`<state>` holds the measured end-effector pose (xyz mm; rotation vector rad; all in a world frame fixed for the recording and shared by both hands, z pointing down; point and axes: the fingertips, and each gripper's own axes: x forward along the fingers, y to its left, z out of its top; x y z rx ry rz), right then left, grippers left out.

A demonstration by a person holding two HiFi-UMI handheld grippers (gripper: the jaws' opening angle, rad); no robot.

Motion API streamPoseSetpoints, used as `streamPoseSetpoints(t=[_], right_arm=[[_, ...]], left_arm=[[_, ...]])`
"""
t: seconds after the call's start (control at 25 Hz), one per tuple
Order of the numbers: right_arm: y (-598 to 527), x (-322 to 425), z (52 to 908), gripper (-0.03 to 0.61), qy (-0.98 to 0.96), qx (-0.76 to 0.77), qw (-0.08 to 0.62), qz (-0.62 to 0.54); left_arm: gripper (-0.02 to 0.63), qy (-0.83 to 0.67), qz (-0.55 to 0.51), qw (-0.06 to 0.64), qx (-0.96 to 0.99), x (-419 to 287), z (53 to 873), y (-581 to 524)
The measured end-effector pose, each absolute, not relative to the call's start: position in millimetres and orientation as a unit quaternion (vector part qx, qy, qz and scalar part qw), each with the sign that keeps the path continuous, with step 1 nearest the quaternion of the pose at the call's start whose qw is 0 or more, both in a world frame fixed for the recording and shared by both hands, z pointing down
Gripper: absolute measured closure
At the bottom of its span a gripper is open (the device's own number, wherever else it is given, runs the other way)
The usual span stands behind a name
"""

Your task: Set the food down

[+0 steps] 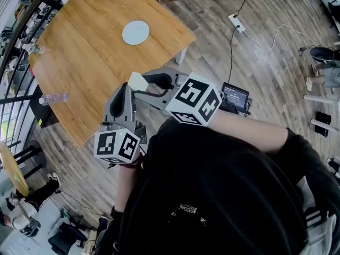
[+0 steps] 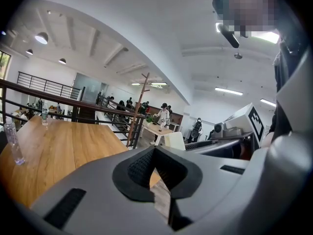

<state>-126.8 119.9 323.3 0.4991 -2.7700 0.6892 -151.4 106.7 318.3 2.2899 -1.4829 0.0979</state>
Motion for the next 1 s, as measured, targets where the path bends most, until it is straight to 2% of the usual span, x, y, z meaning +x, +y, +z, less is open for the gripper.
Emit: streamPoseSetpoints(t=[0.48,1.0], right_arm=[[99,-148,333,0.405,-0.950,0.136,0.136,0.244],[9,-183,317,0.405,-0.963,0.066,0.126,0.228]], left_arm=[[0.611,-0.560,0.031,0.217,0.799,-173,329,88],[0.612,-0.618,0.024,0.202,0.759,-210,311,2]])
